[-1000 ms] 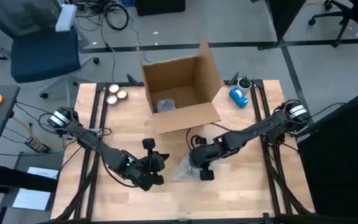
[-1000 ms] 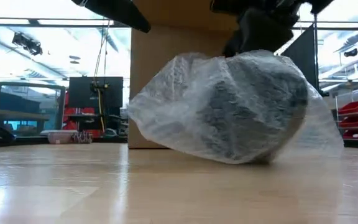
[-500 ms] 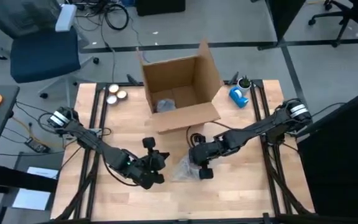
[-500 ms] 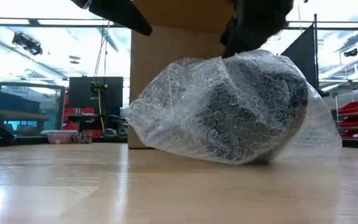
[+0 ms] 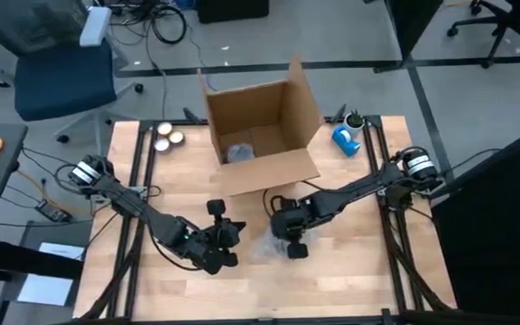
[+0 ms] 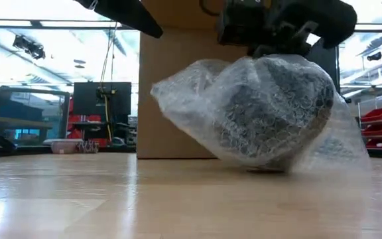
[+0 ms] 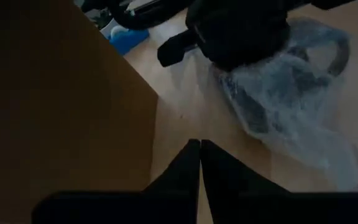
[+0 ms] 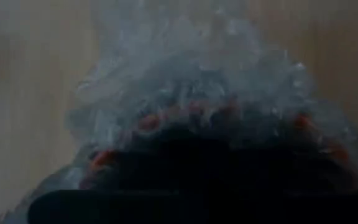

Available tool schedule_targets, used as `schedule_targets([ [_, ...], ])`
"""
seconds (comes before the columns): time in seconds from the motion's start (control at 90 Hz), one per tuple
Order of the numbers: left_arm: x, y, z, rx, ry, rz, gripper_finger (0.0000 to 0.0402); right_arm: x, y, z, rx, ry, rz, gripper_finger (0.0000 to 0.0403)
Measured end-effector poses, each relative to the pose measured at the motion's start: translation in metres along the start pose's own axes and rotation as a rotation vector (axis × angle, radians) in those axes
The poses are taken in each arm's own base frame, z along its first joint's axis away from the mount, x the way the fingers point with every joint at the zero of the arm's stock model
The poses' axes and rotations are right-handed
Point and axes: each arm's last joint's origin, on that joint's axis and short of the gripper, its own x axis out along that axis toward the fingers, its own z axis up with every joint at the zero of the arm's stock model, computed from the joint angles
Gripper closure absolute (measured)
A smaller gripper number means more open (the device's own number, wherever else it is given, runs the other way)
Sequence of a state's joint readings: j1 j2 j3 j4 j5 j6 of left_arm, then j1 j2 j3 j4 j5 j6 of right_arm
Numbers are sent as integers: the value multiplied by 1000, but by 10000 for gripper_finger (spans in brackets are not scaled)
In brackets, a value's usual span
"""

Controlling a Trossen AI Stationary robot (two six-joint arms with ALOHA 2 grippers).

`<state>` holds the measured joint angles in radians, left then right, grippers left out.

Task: Wrap mug
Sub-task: Wrap the black mug with the bubble wrap

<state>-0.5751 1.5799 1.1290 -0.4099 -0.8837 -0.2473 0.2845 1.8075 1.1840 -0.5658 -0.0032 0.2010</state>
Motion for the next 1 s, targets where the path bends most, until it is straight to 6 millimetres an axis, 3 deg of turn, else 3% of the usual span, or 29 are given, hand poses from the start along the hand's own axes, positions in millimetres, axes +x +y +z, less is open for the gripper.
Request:
schedule_targets([
  [0.389,2,-3,-1,-27,-8,-21,402,-46,8,-10,53,-43,-2,403],
  [0.789,32,-33,-20,32,85,-121,402,-51,22,-1,-3,-162,28,403],
  [1.0,41,-38,-18,-24,60,-148,402,-52,24,9,-52,-260,49,403],
])
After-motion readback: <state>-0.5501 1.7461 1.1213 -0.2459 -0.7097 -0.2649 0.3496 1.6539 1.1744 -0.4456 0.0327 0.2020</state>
